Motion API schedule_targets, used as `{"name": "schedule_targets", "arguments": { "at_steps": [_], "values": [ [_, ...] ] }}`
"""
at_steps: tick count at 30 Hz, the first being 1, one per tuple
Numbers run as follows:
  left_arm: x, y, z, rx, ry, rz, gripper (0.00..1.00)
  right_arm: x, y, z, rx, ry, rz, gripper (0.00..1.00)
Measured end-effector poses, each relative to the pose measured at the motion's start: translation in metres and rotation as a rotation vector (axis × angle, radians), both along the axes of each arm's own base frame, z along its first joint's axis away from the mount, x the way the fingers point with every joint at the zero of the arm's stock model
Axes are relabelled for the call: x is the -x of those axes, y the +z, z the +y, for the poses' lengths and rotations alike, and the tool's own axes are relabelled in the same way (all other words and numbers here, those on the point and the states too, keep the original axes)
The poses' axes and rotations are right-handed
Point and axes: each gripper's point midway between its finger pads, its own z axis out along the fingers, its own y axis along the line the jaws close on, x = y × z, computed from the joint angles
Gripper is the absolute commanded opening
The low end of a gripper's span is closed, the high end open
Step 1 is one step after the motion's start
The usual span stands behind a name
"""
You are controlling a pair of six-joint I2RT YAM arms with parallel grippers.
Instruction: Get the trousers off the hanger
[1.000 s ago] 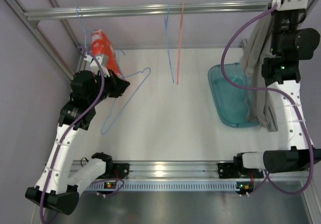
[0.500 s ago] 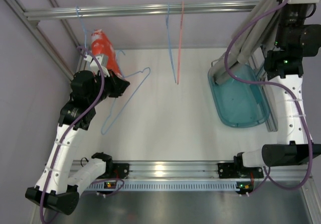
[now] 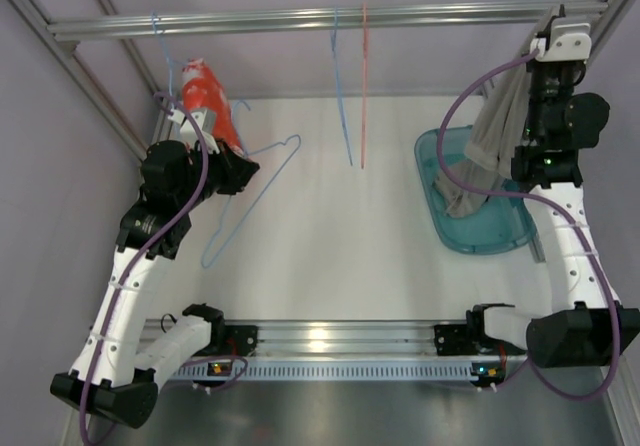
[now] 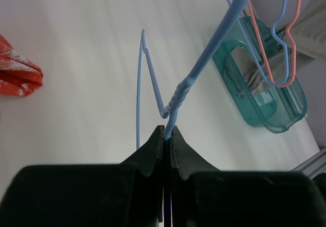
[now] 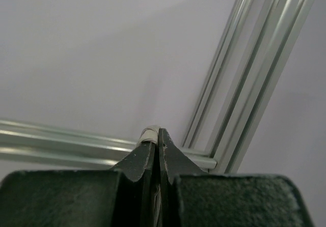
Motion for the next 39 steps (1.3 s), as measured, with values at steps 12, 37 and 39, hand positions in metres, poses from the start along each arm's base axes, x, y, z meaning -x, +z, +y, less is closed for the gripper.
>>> {"name": "schedule_targets", "arguments": {
  "at_steps": [12, 37, 39],
  "values": [
    [0.001, 0.019, 0.000, -0.015, -0.014, -0.058, 0.00, -0.025, -0.135, 0.002, -0.102, 0.045, 0.274, 0.00],
    [-0.074, 0.103, 0.004, -0.053, 0.092, -0.183, 0.00, -0.007, -0.363, 0.006, -0.389, 0.013, 0.954, 0.99],
    [-0.086, 0.107, 0.001, -0.048, 0.102, -0.178, 0.00, -0.007, -0.355, 0.007, -0.404, 0.019, 0.952, 0.99]
  ]
}}
